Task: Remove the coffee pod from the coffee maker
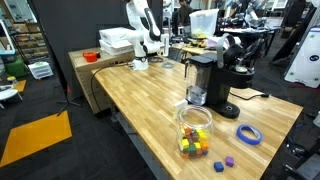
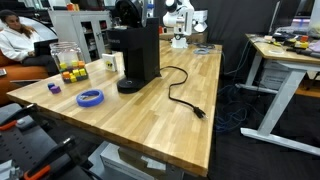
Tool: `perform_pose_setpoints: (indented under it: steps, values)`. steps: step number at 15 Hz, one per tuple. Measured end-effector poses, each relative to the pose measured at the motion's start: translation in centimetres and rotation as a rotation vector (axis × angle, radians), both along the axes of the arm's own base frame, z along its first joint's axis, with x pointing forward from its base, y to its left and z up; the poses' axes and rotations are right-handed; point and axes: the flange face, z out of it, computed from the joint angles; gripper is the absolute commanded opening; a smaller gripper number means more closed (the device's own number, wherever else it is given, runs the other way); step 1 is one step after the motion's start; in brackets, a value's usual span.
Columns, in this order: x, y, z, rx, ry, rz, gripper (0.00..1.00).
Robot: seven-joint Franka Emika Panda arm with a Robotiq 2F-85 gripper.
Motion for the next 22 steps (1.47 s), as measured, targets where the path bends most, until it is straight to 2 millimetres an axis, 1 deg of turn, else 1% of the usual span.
perform_pose_setpoints:
  steps: [3,9,14,18,22]
  values:
    - [0.4,0.9,-0.9,0.020,0.022,0.063,1.00]
    - [0.8,1.2,-2.1,0.022,0.052,0.173,1.00]
    - [0.7,1.8,-3.8,0.061,0.075,0.207,1.00]
    - [1.4,1.4,-5.9,0.065,0.097,0.198,1.00]
    - [2.8,0.4,-8.2,0.071,0.111,0.172,1.00]
